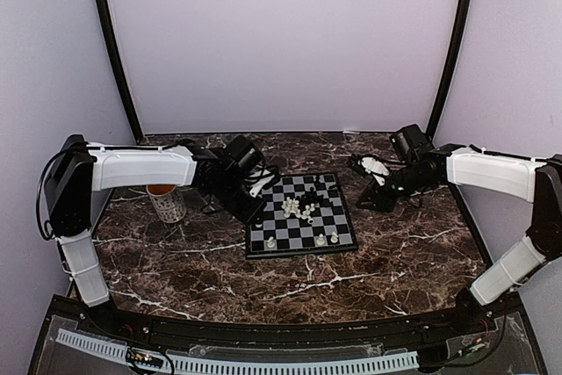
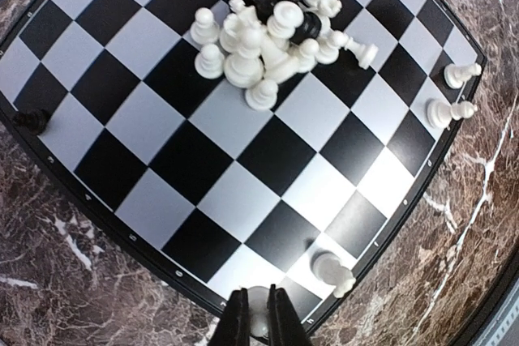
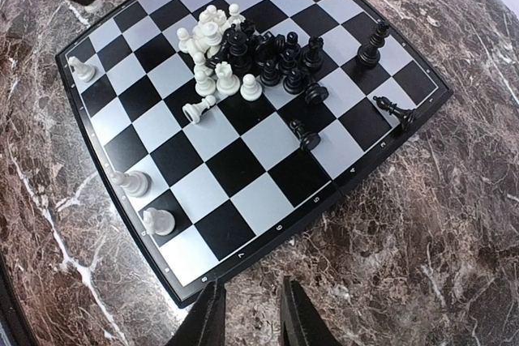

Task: Set up the chess pieces on the board
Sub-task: Place the pawn on a2.

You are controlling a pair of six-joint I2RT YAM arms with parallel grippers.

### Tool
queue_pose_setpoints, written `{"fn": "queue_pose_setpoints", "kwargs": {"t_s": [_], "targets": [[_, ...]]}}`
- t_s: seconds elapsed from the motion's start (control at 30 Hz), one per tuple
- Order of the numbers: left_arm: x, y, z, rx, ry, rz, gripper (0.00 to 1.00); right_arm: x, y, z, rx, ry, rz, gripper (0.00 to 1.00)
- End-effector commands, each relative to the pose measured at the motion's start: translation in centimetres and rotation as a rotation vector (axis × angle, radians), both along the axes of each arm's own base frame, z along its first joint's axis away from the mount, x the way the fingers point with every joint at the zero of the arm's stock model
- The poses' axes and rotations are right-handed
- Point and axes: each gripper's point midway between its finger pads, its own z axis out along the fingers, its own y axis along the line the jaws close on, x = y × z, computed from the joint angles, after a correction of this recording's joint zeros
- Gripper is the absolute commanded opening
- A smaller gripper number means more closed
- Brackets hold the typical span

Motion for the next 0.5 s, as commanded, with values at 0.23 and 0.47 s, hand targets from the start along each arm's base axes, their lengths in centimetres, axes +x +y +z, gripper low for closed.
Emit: {"fn": "queue_pose_setpoints", "kwargs": {"t_s": [0.23,0.47], "targets": [[-1.4,0.0,-2.0,0.006,0.019,-0.031,0.04,0.4,0.4,1.2,0.028,-0.011,0.005,0.25],[-1.3,0.2,-3.3,0.038,0.036,-0.029,0.04,0.4,0.3,1.1,0.024,-0.017,0.002,0.25]]}}
